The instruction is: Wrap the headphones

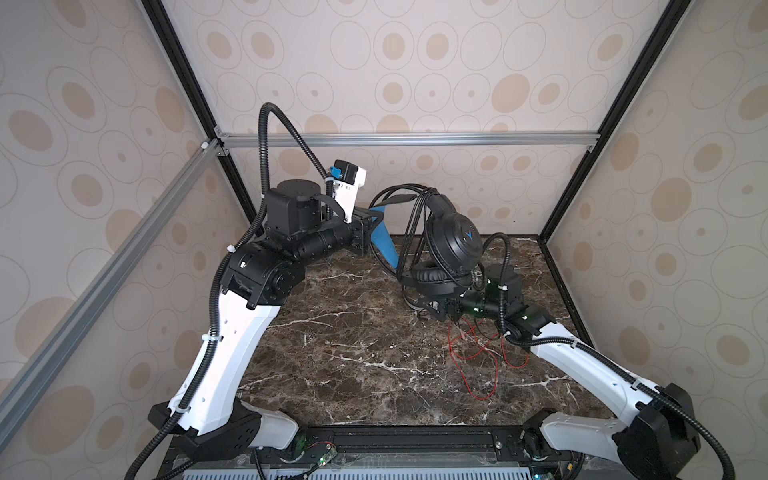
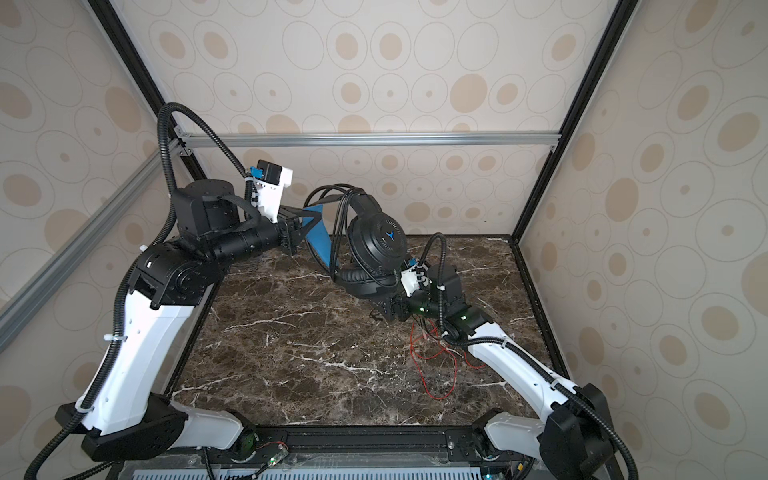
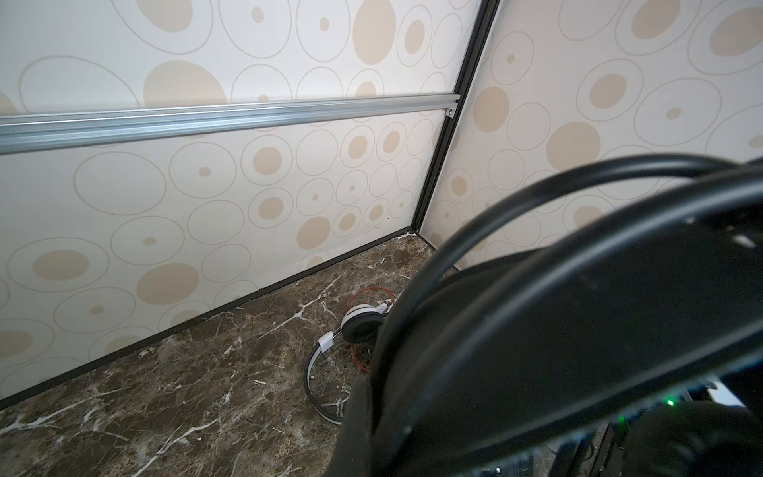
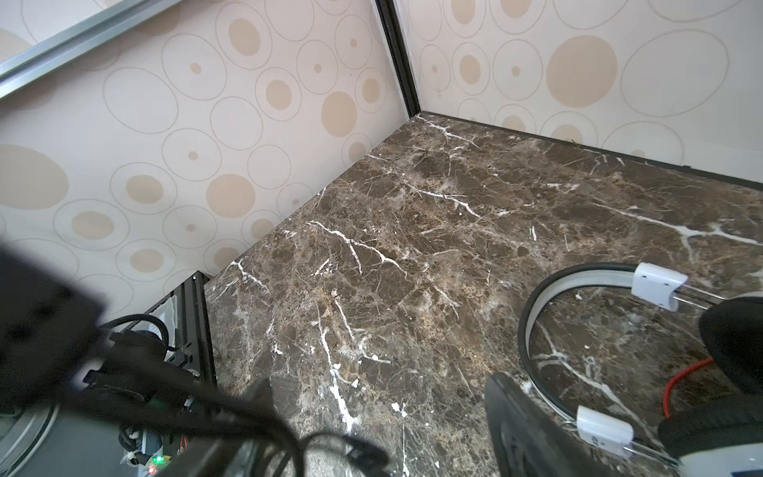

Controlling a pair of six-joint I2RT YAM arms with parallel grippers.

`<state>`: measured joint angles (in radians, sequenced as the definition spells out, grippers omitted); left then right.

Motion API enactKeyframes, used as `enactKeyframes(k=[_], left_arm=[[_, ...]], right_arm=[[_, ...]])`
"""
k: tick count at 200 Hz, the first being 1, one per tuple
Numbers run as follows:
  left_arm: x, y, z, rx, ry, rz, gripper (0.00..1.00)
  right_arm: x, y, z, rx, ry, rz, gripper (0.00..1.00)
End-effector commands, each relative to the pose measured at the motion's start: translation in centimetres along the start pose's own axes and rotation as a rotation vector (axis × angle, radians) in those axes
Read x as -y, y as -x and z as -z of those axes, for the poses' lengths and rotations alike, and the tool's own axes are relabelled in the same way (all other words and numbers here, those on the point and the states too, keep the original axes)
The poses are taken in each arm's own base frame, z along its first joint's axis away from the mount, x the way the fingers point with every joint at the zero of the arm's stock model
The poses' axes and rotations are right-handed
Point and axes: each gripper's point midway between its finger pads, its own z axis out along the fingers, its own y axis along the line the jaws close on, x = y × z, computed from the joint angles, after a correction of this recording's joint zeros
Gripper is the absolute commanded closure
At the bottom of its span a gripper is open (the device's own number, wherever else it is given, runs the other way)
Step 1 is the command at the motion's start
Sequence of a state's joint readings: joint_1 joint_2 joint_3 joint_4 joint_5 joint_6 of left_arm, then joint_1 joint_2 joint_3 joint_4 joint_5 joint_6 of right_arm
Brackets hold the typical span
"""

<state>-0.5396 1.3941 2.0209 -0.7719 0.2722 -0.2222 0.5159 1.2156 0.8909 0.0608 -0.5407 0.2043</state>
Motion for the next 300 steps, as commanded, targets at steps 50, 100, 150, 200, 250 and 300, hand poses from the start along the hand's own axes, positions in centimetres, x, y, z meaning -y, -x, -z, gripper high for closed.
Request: enactKeyframes(k=[50,100,150,200,250,300], left_arm=[[1.4,4.0,1.6,0.145,-0.054,0.011,1.00],[1.4,4.2,1.4,0.144,-0.053,0.008,1.00],[1.3,4.3,1.6,0.145,-0.049,0.009,1.00],[1.5,4.6,1.7,0.162,-0.059,0.020,1.00],[1.4,4.7,2.0,0.175,-0.056,0.034,1.00],[1.2,4.6,2.0,0.172,-0.044,0.046,1.00]], right_arm=[[1.3,1.9,-3.8,0.091,0.001,-0.042,0.21],[3.2,1.2,-5.4,0.055,-0.055,-0.019,0.21],[2.8,0.4,-5.6,0.042,-0.031,-0.031,0.32],[2.4,-0.1,-5.6,0.027,-0.017,-0.027,0.53],[2.3,-0.9,-5.4,0.030,-0.008,-0.059,0.43],[2.0,-2.9,-4.0,-0.020,-0.015,-0.032,0.52]])
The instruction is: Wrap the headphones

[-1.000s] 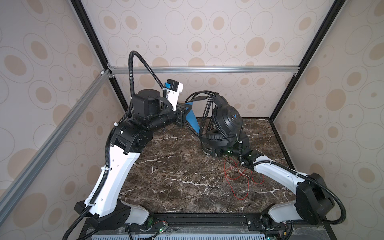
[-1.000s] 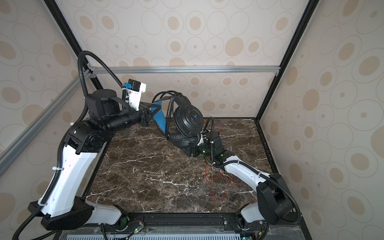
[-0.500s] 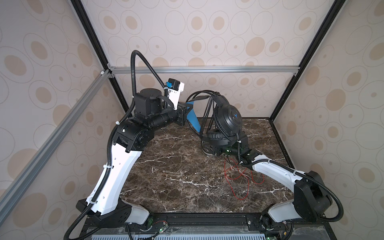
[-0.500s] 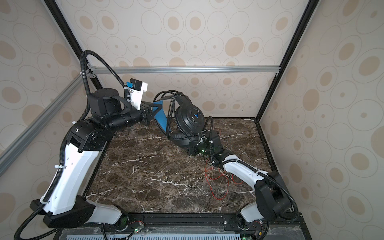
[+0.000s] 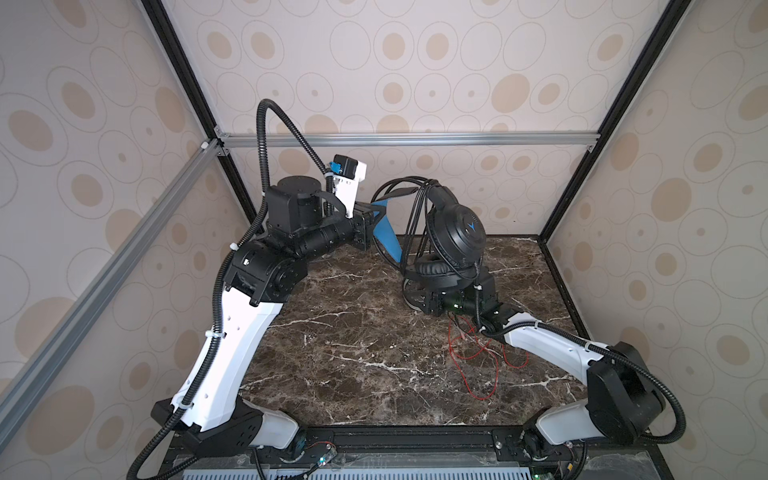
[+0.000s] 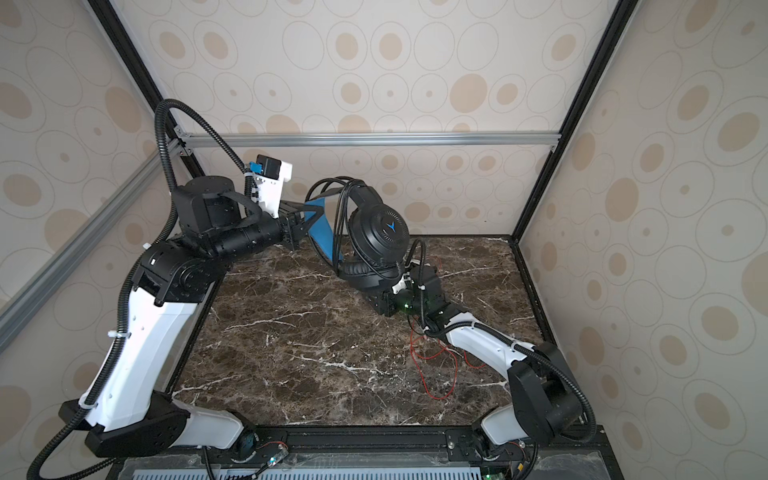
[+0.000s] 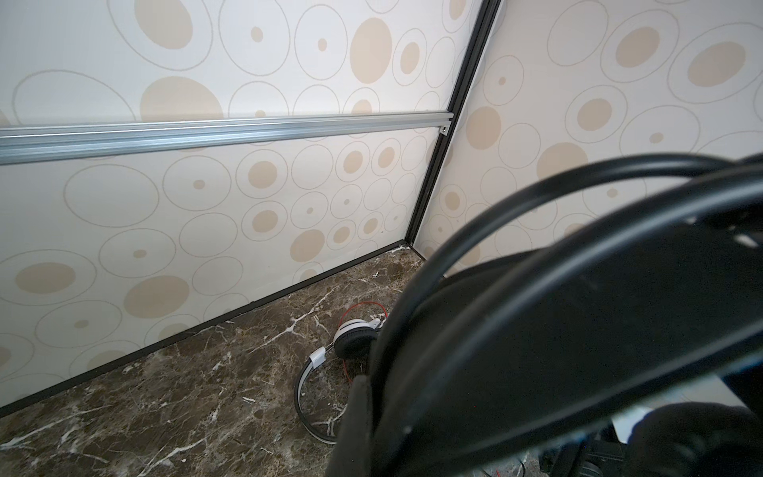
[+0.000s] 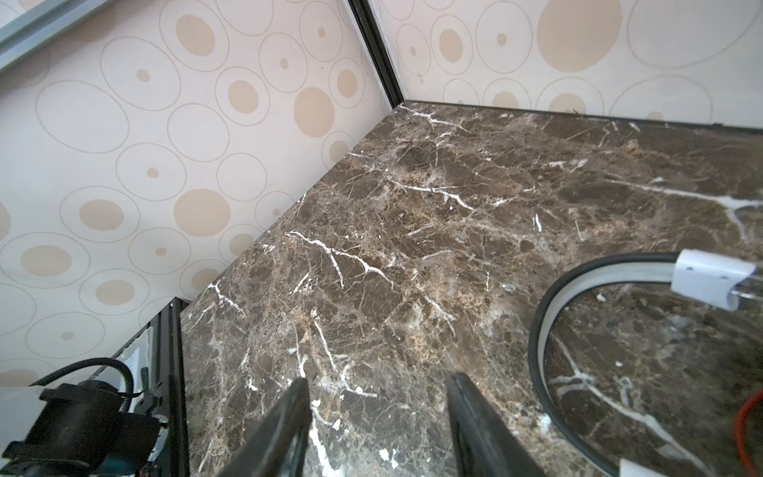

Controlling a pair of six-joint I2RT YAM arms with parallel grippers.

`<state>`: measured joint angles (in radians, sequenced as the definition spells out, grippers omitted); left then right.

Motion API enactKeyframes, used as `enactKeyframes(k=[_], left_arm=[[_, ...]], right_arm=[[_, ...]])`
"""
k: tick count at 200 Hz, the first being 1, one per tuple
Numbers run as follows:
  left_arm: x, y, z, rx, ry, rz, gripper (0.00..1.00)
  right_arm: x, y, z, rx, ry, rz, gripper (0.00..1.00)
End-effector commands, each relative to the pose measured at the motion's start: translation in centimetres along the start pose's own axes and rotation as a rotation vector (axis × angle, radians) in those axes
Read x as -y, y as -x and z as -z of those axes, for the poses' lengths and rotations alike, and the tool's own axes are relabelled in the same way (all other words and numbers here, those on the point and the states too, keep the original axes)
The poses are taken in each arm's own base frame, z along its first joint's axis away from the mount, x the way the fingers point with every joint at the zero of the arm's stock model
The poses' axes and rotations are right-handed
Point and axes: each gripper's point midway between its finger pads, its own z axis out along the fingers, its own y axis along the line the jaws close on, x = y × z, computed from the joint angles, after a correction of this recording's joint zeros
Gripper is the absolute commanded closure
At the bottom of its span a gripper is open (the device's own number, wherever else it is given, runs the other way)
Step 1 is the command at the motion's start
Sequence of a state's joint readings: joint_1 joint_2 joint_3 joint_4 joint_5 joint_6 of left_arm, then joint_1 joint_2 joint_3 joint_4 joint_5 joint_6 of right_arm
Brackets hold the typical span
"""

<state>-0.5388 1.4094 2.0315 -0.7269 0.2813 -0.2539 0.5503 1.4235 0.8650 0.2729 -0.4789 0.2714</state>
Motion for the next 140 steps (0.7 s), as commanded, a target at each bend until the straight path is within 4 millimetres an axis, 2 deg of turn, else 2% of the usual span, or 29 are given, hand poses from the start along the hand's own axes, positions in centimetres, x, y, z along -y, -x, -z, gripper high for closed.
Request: enactKeyframes(k=[1,82,108,140], left_arm=[[1.1,3.6,2.3,0.132,-0.031,0.022,1.00],[0.5,3.5,1.8,0.133,-0.004,0.051,1.00],[-1.2,4.1,1.7,0.166,0.084,0.132,1.00],[-4.5,3.4,1.1,0.182,0.244,0.294,1.00]], right_arm=[[-1.0,-0.4,1.2,-0.005,0.019,0.034,0.52],[-0.5,-0.8,1.6,0.001,-0.016,0.014,0.84],[0.3,-1.3,1.9,0.008,-0.064,-0.003,0.90],[0.8,-2.1,2.1,-0.009,-0.133,0.001,0.96]])
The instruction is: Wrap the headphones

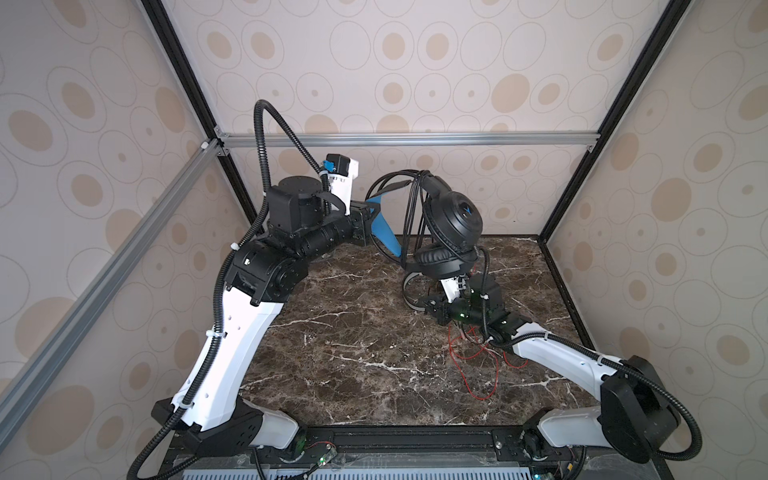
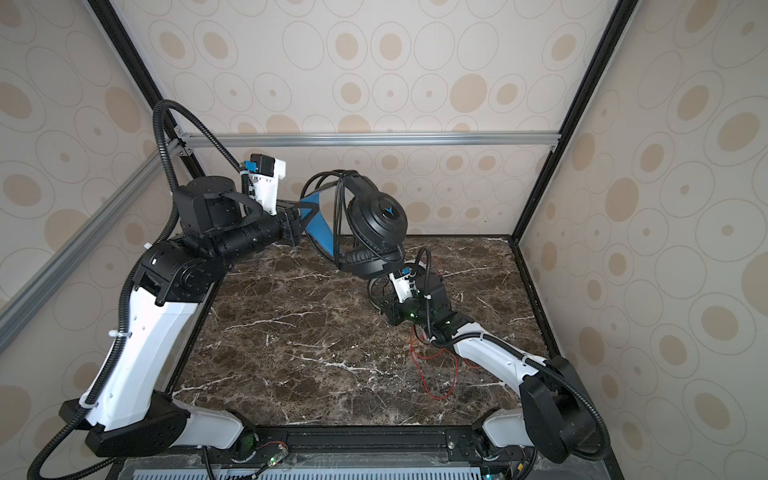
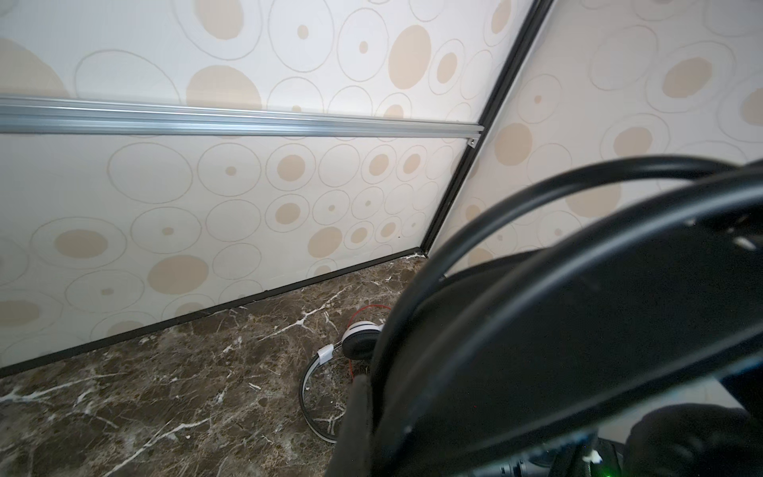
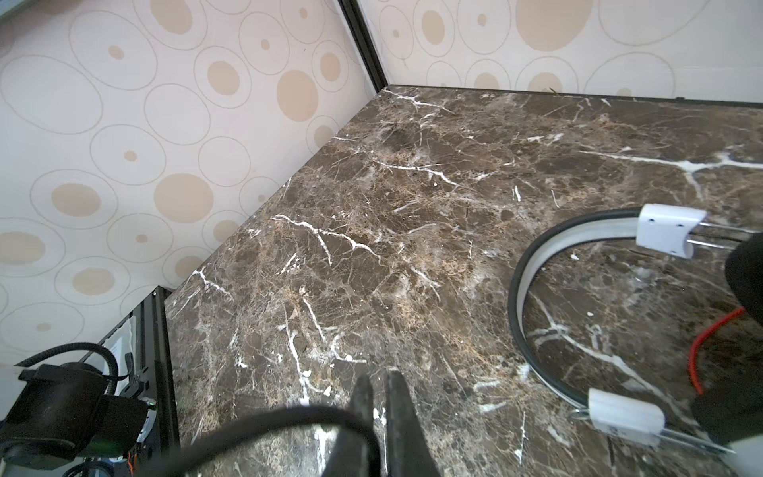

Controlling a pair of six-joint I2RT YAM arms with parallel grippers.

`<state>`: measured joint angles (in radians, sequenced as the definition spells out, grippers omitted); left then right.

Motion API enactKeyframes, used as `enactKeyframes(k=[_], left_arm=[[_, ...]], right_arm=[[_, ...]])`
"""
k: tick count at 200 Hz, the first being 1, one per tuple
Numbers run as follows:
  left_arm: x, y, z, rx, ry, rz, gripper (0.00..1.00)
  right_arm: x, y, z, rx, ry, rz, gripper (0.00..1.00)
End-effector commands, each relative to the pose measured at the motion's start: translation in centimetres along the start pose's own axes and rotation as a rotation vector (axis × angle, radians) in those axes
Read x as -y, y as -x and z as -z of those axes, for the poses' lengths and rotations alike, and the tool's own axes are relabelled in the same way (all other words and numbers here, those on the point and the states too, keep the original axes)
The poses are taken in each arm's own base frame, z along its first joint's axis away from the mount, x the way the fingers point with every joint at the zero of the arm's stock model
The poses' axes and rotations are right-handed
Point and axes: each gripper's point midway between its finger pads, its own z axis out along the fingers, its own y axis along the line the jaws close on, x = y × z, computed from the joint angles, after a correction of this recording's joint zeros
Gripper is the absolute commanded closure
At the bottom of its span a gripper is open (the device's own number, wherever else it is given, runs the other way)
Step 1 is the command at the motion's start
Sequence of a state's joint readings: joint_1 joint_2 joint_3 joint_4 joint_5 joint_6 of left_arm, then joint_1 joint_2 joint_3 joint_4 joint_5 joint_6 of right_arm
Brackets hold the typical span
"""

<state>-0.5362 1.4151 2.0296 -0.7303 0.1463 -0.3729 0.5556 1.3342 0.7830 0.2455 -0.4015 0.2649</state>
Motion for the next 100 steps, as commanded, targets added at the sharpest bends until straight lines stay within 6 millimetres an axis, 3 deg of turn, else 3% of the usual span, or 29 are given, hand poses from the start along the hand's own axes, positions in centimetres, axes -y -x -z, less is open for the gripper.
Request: enactKeyframes(k=[1,58,100], left_arm=[[-1.8,3.5,0.8,0.151,0.103,0.184,1.00],[-4.9,2.1,-1.4,0.167,0.230,0.343,1.00],[-7.7,2.1,-2.7,0.192,0.330,0.332,1.00]], right_arm=[[0.3,-0.6,0.4,-0.010,-0.060,0.001,0.96],[-0.5,-2.0,0.3,-0.036,-0.122,0.031,1.00],[-3.4,-3.5,0.3,-0.106,-0.103,0.119,1.00]])
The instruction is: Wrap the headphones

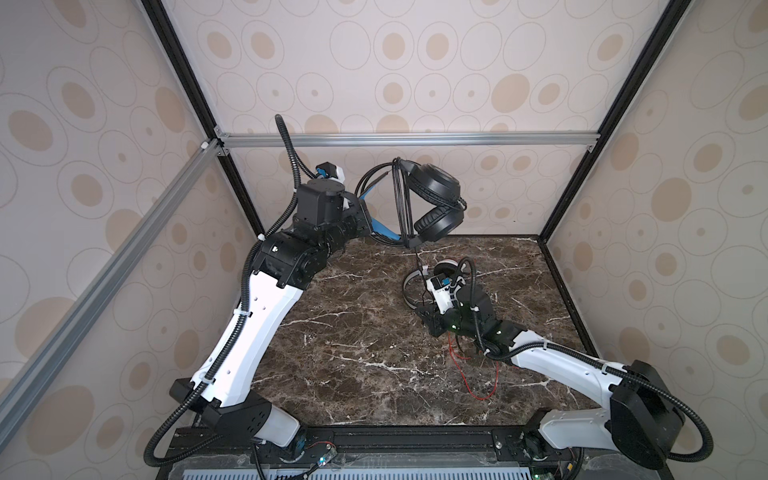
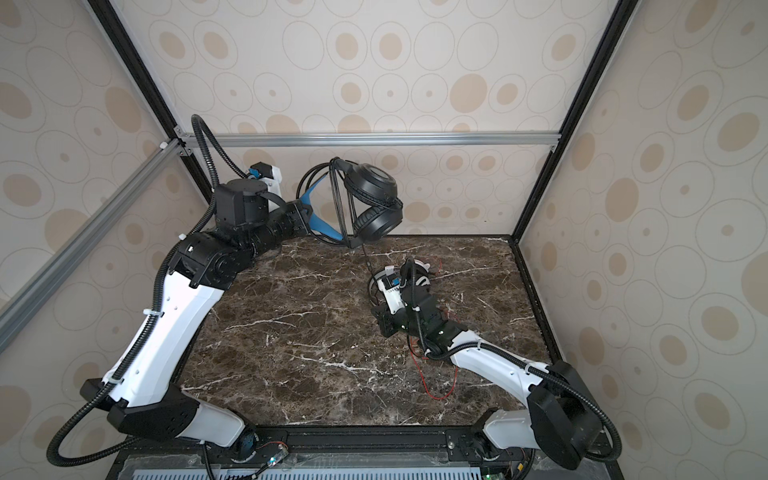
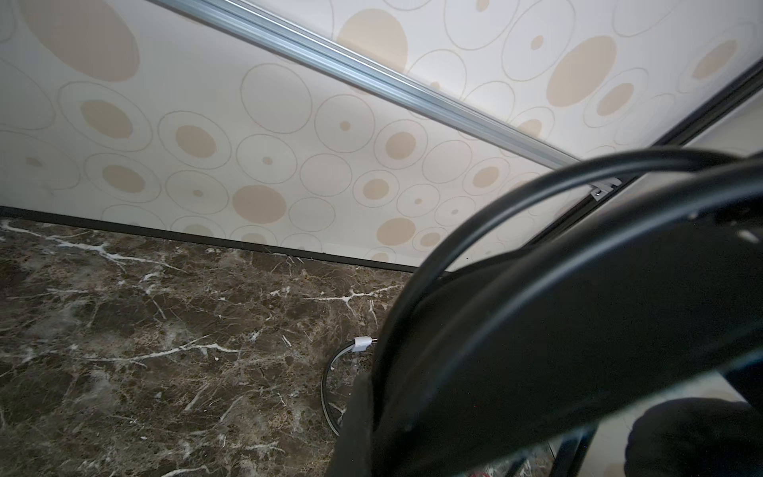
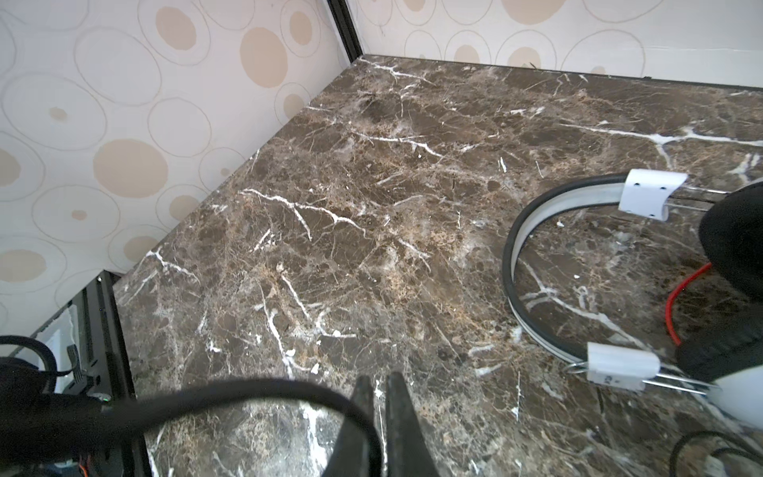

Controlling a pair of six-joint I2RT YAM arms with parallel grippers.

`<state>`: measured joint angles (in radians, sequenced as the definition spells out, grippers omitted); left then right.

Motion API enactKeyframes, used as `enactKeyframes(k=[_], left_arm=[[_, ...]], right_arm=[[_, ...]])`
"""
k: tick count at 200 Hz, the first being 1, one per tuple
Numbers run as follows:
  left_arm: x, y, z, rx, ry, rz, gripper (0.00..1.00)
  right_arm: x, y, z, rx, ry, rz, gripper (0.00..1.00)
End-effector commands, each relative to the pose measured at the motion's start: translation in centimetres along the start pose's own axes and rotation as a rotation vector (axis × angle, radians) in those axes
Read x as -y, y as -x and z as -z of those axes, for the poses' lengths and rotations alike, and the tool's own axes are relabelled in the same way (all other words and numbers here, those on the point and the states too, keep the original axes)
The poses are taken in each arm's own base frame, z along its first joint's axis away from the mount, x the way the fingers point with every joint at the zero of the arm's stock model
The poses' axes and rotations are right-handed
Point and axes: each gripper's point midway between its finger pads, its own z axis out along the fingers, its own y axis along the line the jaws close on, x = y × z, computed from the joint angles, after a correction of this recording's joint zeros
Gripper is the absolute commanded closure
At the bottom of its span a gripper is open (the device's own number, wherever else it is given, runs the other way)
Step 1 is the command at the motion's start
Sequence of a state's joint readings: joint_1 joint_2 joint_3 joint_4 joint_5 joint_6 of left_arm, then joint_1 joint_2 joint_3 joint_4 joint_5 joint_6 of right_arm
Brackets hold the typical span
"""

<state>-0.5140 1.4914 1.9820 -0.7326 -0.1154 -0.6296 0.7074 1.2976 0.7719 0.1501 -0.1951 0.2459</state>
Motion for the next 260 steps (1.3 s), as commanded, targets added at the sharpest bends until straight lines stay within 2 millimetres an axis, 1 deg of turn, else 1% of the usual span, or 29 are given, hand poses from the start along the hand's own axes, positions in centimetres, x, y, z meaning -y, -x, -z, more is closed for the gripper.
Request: enactKeyframes(k=[1,22,41,67,78,100,117,131,156,180,194,204,212,216,222,227,239,260], left_arm=[[-0.3,4.6,0.7,0.175,0.000,0.108,1.00],[-1.6,4.5,-0.8,0.187,0.039,0.096,1.00],[-3.1,4.0,-2.2,0.182,0.083,0.082,1.00],[-4.7,3.1,-3.6,0.179,0.134,0.040,1.00],[-5.4,2.5,-4.2,0.170,0.159,0.014,1.00],[-6.9,1.3,-5.0,0.152,0.224,-0.049,1.00],[-8.8,-0.5,-5.5,0.124,0.298,-0.114,1.00],[-10.1,-2.0,-5.7,0.095,0.335,-0.164,1.00],[-11.9,-4.6,-6.0,0.029,0.391,-0.249,1.00],[-13.1,-7.4,-6.0,-0.041,0.411,-0.329,1.00],[-13.2,-9.1,-5.8,-0.089,0.393,-0.381,1.00],[-13.3,-10.3,-5.6,-0.125,0.384,-0.420,1.00],[-13.3,-11.4,-5.4,-0.151,0.365,-0.449,1.00],[-13.4,-11.9,-5.3,-0.166,0.360,-0.466,1.00],[-13.6,-12.7,-5.0,-0.185,0.357,-0.492,1.00],[-13.8,-13.3,-4.7,-0.201,0.357,-0.512,1.00],[-14.1,-14.5,-4.0,-0.229,0.342,-0.552,1.00],[-14.2,-16.2,-2.9,-0.272,0.288,-0.611,1.00]], right_arm=[[-1.3,-0.8,0.7,-0.041,-0.014,0.062,1.00],[-3.3,-1.6,1.2,-0.084,0.014,0.133,1.00],[-5.4,-1.8,1.8,-0.123,0.043,0.216,1.00],[-8.2,-1.3,2.8,-0.148,0.092,0.305,1.00],[-9.3,-1.0,3.3,-0.154,0.116,0.339,1.00],[-11.6,0.6,4.2,-0.144,0.161,0.403,1.00],[-12.8,2.1,4.9,-0.137,0.184,0.437,1.00],[-13.5,3.6,5.5,-0.135,0.191,0.472,1.00],[-14.3,6.8,6.3,-0.127,0.173,0.550,1.00],[-14.3,9.2,6.5,-0.135,0.130,0.597,1.00],[-13.8,10.7,6.7,-0.146,0.109,0.604,1.00],[-13.4,11.3,6.5,-0.170,0.097,0.608,1.00],[-12.8,11.9,6.4,-0.185,0.078,0.609,1.00],[-12.2,12.6,6.3,-0.186,0.060,0.604,1.00],[-11.7,12.8,6.3,-0.201,0.045,0.601,1.00],[-10.9,13.2,6.2,-0.209,0.026,0.595,1.00],[-9.4,13.7,5.9,-0.234,-0.010,0.602,1.00],[-7.8,14.2,5.2,-0.270,-0.073,0.666,1.00]])
